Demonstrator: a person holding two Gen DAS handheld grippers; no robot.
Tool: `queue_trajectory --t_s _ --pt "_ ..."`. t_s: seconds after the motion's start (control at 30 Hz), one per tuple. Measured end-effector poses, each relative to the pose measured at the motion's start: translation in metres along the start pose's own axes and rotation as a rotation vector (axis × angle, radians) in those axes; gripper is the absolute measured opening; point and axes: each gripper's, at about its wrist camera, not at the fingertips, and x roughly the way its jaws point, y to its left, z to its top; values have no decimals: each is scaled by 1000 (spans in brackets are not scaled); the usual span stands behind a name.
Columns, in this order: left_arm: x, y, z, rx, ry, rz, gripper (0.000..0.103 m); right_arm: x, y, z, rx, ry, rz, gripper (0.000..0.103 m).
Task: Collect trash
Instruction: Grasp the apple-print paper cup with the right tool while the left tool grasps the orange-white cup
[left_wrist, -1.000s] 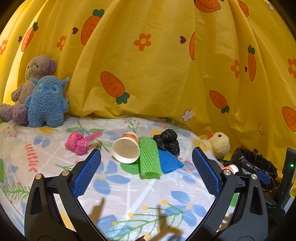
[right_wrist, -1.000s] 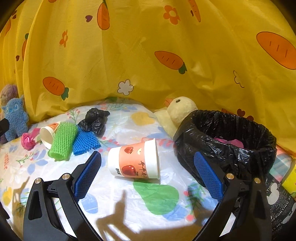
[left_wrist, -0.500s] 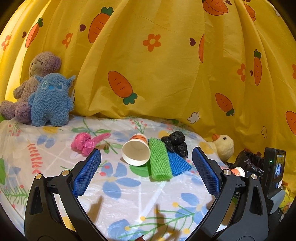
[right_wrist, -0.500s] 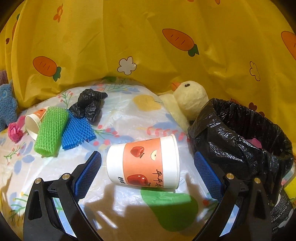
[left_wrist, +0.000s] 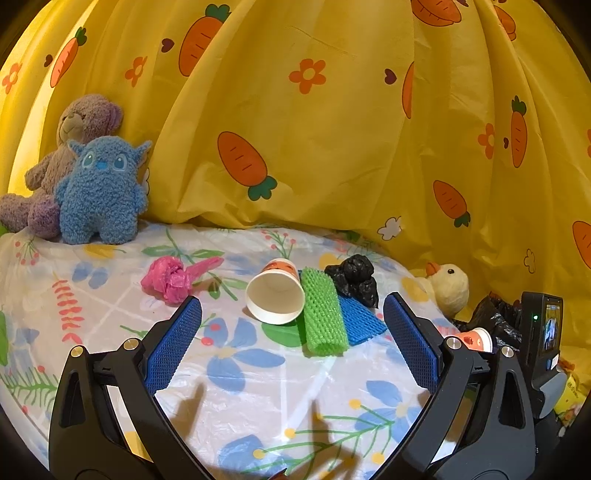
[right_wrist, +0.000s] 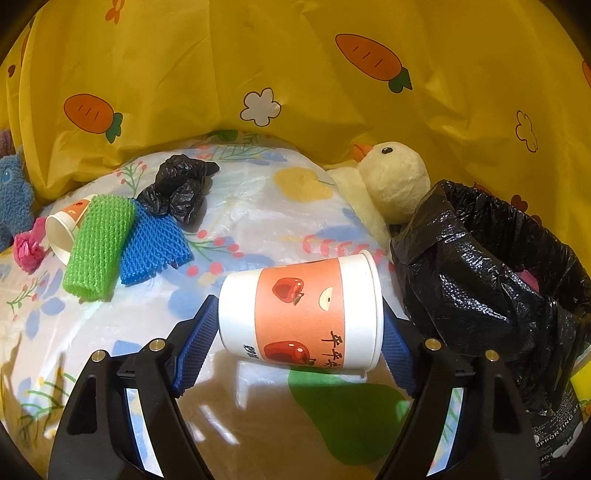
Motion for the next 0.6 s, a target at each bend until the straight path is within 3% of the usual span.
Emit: queue_trajectory --t_s 0.37,0.6 --pt "12 12 22 9 3 2 97 -20 7 -3 -1 -66 76 78" --pt "55 25 24 12 95 -37 79 -38 17 3 -4 -124 133 78"
